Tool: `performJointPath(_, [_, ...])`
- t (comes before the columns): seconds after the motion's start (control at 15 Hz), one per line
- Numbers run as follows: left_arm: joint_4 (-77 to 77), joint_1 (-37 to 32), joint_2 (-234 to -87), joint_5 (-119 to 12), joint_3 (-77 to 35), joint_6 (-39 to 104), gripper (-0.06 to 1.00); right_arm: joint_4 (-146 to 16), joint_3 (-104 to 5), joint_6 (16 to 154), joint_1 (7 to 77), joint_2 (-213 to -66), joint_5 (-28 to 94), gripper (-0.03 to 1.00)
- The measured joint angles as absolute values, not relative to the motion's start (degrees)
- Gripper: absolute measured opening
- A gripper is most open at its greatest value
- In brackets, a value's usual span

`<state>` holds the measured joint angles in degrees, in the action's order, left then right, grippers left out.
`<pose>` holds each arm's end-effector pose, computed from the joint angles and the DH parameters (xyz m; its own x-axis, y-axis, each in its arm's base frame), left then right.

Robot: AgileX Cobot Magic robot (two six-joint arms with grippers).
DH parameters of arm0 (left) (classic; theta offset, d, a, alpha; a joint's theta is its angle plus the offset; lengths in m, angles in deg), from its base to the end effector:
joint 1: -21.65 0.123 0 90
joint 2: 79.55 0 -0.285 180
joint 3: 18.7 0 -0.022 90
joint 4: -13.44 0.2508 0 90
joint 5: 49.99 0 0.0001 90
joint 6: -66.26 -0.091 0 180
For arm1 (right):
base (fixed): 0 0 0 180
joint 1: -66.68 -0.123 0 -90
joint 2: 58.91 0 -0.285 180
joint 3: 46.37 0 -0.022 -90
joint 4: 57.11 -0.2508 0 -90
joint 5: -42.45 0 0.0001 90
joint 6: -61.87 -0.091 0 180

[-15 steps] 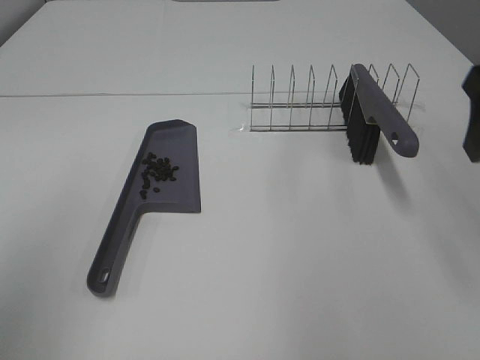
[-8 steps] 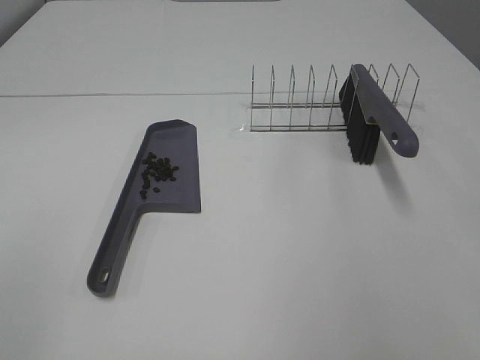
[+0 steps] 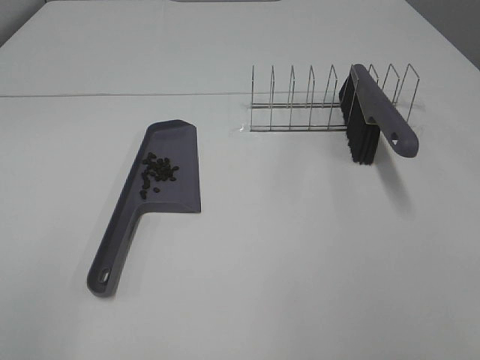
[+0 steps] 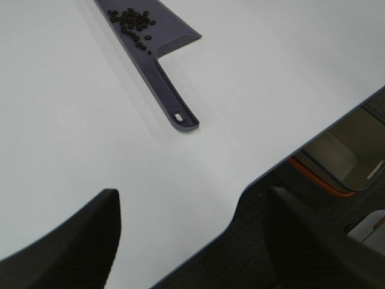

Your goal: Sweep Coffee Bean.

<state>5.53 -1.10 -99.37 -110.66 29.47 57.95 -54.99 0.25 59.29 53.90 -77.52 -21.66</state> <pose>0.0206 -0.0205 0.2778 -0.5352 0.3073 -0.7868 0.5133 0.8581 -0.0140 0.0189 0.0012 0.2813 -0.6234 -0.1118 -0.7739 -0.1781 0.9840 0.0012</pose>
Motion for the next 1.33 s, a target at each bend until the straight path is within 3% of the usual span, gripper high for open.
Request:
performJointPath(0.27, [5.4, -1.1, -99.4, -110.5, 29.5, 57.2, 0.65, -55.0, 1.6, 60.3, 53.9, -71.1, -18.9, 0.83])
performJointPath(1.33, [5.3, -1.0, -99.4, -110.5, 29.5, 57.2, 0.65, -55.0, 2.1, 60.7, 53.9, -71.1, -18.9, 0.83])
